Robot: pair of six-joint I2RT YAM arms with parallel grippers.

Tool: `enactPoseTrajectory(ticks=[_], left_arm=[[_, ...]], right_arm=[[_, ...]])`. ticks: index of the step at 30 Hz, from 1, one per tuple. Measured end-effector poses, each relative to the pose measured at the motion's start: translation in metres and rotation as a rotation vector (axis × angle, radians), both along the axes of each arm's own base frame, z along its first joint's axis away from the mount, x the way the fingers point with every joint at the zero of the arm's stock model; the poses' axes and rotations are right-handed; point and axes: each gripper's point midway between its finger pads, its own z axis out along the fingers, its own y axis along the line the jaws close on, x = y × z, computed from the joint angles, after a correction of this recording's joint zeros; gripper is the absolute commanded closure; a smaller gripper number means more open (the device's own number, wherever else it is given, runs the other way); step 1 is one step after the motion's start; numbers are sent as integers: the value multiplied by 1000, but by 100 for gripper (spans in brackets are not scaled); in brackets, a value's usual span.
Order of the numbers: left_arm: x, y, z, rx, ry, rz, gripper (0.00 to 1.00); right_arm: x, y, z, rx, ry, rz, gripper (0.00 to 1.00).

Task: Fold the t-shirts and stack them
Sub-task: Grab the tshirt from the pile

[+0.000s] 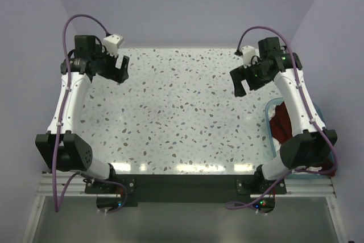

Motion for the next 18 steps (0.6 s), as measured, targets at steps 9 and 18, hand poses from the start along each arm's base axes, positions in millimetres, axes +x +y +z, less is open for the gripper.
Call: enactPoseTrajectory(ticks=[9,18], left_arm=[[5,-5,16,-36,-44,-4,0],[23,-15,31,-78,-70,-39,0]], right_arm=[[-11,-56,22,-107,-8,-32,1],[-61,-207,-3,-308,110,-254,1]])
